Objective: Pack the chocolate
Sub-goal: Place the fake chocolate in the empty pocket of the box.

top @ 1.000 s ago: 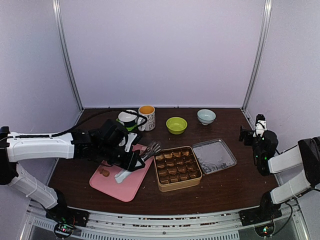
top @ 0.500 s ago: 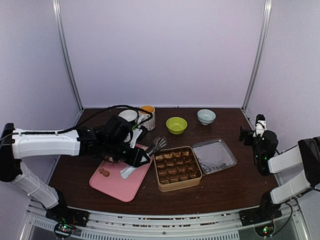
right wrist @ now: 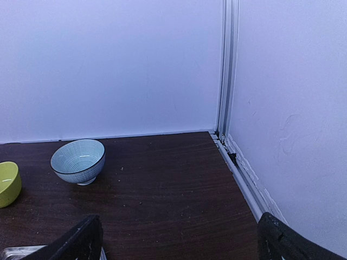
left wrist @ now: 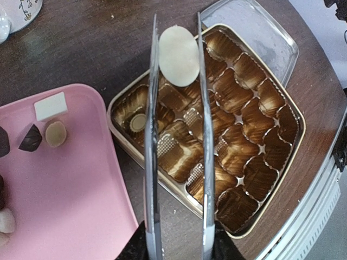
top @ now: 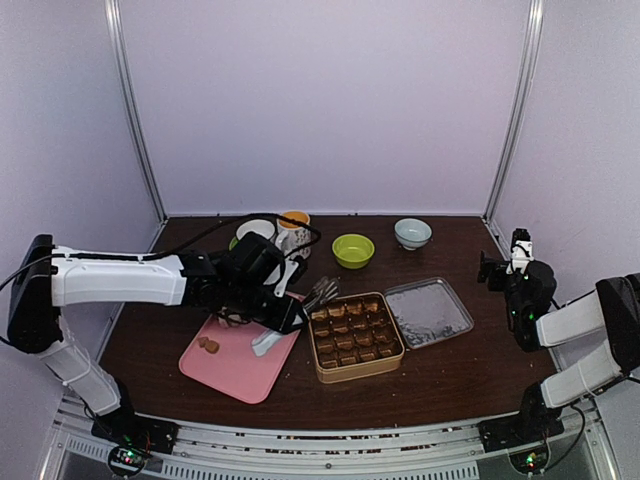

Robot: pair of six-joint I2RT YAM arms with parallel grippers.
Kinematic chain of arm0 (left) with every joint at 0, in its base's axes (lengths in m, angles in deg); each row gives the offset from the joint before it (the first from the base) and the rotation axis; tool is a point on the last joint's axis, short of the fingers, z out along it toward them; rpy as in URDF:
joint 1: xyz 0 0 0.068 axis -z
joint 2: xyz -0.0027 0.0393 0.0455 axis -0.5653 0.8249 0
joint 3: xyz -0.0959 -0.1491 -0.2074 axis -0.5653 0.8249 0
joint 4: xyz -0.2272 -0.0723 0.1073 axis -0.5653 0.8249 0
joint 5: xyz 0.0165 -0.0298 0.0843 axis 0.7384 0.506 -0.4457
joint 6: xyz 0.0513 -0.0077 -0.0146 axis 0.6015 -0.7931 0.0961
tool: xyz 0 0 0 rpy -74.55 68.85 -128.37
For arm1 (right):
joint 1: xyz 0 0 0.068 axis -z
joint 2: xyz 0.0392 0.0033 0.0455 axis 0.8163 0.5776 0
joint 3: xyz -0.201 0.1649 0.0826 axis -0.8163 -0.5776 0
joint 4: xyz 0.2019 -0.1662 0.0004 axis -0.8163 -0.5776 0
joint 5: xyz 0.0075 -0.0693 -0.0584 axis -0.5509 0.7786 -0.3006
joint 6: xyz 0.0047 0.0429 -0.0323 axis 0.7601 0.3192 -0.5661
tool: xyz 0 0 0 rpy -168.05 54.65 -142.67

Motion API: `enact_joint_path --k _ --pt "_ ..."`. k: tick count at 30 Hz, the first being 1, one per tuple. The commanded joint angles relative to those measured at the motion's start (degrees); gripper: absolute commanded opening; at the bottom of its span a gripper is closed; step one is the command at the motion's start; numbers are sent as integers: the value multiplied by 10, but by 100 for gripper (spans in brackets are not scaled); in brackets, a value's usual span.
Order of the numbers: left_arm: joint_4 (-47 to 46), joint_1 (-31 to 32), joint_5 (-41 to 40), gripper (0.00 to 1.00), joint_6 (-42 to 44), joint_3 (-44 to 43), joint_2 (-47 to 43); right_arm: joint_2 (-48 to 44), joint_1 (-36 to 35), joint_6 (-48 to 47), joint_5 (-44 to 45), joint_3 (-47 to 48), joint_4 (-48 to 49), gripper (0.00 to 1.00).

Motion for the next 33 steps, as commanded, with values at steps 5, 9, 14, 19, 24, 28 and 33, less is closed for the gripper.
enact_joint_path --k 5,9,14,19,24,28,33 --pt "10 -3 -8 33 14 -41 29 1 4 2 -1 5 13 100" --pt "11 -3 -1 36 14 -46 40 1 4 1 0 6 13 100" --pt "11 -3 9 36 13 -49 53 1 4 1 0 5 13 100" --pt "11 -3 3 38 10 -48 57 1 4 1 -1 6 13 100" --pt "10 -3 8 42 11 -46 53 0 4 1 -1 5 13 100" --pt "5 -3 10 43 9 -43 49 1 4 1 0 5 13 100" --pt "12 -3 -10 42 11 -44 26 1 3 1 -1 6 13 100"
